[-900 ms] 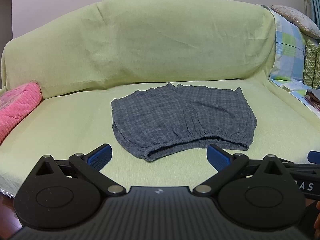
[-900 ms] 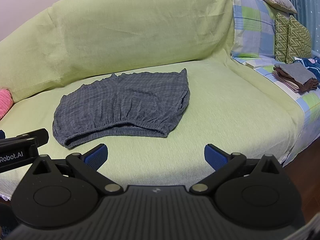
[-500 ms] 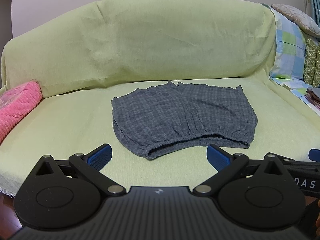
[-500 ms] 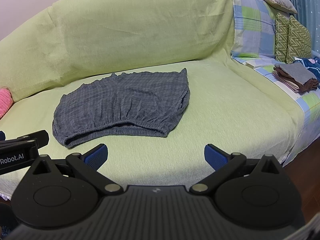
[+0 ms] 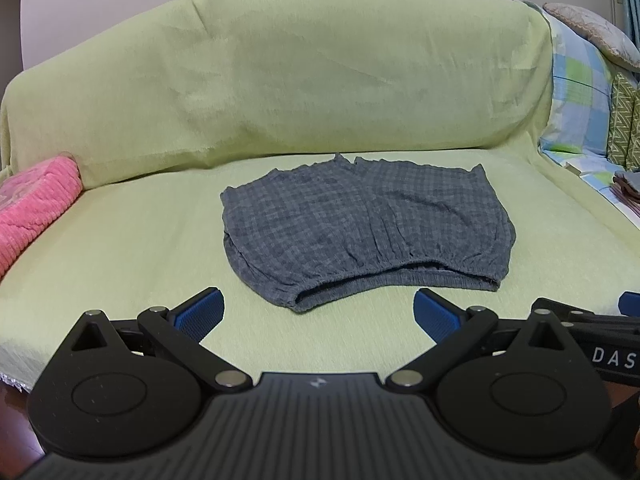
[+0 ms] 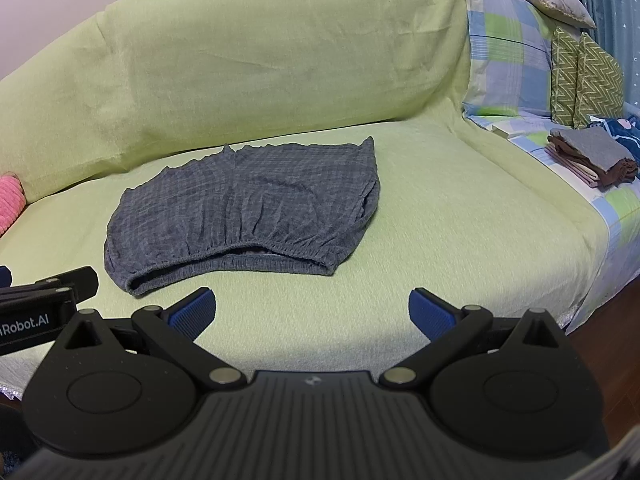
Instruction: Fold clothes
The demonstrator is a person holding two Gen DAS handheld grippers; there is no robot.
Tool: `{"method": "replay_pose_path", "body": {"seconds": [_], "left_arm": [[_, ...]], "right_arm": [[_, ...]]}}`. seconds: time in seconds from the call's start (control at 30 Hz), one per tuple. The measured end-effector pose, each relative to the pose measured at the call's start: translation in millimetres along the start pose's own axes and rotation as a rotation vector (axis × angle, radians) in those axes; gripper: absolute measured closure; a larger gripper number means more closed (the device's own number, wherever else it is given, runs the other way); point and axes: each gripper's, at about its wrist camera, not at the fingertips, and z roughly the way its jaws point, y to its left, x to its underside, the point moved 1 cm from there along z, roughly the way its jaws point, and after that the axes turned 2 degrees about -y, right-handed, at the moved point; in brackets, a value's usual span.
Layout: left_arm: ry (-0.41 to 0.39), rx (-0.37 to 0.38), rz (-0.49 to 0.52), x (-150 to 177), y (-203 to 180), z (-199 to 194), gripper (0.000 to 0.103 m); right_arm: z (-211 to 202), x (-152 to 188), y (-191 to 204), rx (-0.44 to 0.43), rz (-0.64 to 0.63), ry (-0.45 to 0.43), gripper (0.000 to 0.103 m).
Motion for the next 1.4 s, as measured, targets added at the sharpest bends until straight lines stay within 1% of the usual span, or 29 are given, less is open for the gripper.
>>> {"method": "replay_pose_path", "body": {"seconds": [0.23,0.3,0.43,0.6,0.63,0.7,0.87,0.93,1.07,1.13,1.2,1.27,1.4], "left_arm": [[0.046,0.006,-0.055,6.3,6.4,8.4,0.001],[0.062,0.009,-0.074,8.7,8.8,11.1,0.001],[0.091,0.01,-0.118,7.5,13.8,17.4,0.001],[0.102,-0.015,-0.122,17.7,17.9,11.4,0.001],[0.104,-0.018,-0.121,18.4,18.5,10.7,0.001],[0.118,-0.013,-0.122,6.6,19.6,13.5,0.001],[0.078,-0.006,-0.097,3.8,26.1,2.0,0.002],[0.063,-0.014,-0.115,1.2,32.8,-0.6,0.002],[0.075,-0.024,-0.156,6.6,44.9,1.7,0.001],[0.086,-0.03,-0.166,9.9,48.9,4.7,0.002],[0.098,-0.046,-0.145,9.6,48.0,12.2,0.002],[0.097,-0.062,-0.101,8.5,45.5,19.2,0.002],[0.068,-0.046,-0.04,0.5,34.2,34.2,0.002]], "right_arm": [[13.4,-4.2,-10.3,0.0,-0.003,0.012,0.001],[9.3,1.5,-5.7,0.002,-0.002,0.008,0.001],[15.2,0.4,-10.4,0.002,0.002,0.008,0.001],[18.1,-1.6,-12.3,-0.008,-0.007,-0.006,0.001],[15.2,3.2,-8.9,-0.005,-0.015,-0.017,0.001],[10.3,7.3,-5.0,-0.008,-0.032,-0.037,0.001],[0.1,3.3,-2.8,-0.011,-0.051,-0.064,0.001],[-3.7,1.3,-2.4,-0.019,-0.054,-0.073,0.001],[-0.3,-1.6,-2.7,-0.044,-0.034,-0.086,0.001],[2.3,0.9,0.0,-0.059,-0.003,-0.085,0.001],[11.1,0.6,0.3,-0.069,0.012,-0.074,0.001],[20.2,-1.8,1.2,-0.072,0.017,-0.066,0.001],[36.1,-13.4,2.0,-0.067,0.001,-0.105,0.001]]}}
